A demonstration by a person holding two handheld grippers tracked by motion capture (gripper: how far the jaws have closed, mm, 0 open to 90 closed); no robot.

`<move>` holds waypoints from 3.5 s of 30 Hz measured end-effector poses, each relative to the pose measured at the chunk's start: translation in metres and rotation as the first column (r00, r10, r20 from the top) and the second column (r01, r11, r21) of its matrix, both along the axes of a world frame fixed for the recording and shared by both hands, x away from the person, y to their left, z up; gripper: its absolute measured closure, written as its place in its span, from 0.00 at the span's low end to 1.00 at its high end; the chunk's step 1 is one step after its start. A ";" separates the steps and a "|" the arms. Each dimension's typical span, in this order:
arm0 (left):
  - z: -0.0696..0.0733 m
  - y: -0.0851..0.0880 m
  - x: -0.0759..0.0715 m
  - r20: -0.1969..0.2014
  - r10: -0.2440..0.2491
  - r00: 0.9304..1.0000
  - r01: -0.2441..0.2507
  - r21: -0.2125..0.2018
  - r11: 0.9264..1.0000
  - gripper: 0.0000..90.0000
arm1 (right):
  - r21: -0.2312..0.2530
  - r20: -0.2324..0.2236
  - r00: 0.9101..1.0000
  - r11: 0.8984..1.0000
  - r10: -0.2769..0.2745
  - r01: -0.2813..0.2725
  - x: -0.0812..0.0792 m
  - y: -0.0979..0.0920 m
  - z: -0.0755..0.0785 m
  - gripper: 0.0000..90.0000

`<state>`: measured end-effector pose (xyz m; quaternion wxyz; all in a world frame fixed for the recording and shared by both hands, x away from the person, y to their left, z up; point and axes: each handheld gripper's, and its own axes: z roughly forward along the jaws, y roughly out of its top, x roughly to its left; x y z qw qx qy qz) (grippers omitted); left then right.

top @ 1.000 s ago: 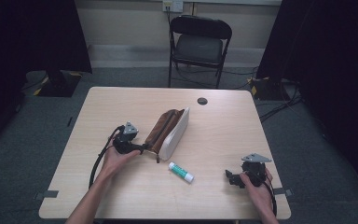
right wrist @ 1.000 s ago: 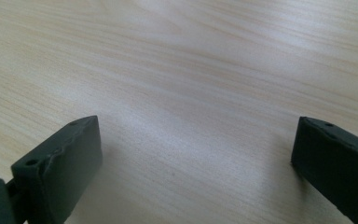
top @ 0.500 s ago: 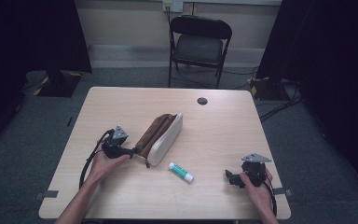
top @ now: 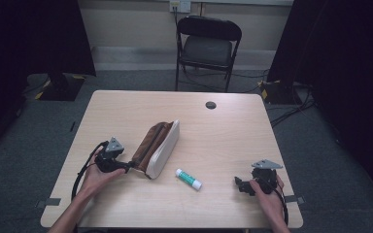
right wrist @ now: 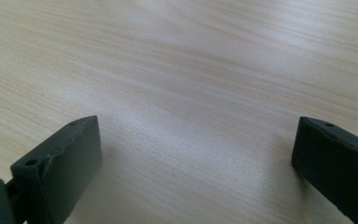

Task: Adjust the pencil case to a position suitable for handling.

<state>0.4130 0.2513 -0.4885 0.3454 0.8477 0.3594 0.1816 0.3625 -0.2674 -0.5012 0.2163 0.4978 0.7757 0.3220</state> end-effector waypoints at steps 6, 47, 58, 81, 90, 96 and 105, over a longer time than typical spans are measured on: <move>0.002 0.001 -0.021 -0.005 -0.030 1.000 0.030 0.019 0.999 0.29 | 0.000 0.000 1.000 1.000 0.001 -0.001 0.000 0.000 0.000 0.01; 0.023 0.014 -0.051 0.020 -0.097 0.995 0.098 -0.094 0.991 0.38 | -0.003 0.000 1.000 1.000 0.009 -0.009 0.000 0.001 0.000 0.00; 0.014 0.012 0.007 -0.008 0.024 1.000 -0.024 -0.044 0.999 0.38 | -0.001 -0.006 1.000 1.000 0.011 -0.011 0.000 0.001 0.000 0.00; 0.000 0.013 0.002 0.028 0.025 0.999 -0.026 0.026 0.999 0.36 | -0.003 -0.001 1.000 1.000 0.019 -0.019 0.000 0.002 0.000 0.00; -0.001 0.023 -0.026 0.003 0.011 1.000 -0.011 0.005 1.000 0.35 | -0.003 -0.001 1.000 1.000 0.019 -0.019 0.000 0.002 0.000 0.00; 0.000 0.024 -0.046 -0.026 -0.020 0.999 0.019 -0.016 1.000 0.36 | -0.002 -0.001 1.000 1.000 0.019 -0.019 0.000 0.002 0.000 0.00; 0.015 0.032 -0.029 -0.011 0.012 1.000 -0.012 -0.041 0.999 0.38 | 0.000 -0.005 1.000 1.000 0.017 -0.017 0.000 0.002 0.000 0.00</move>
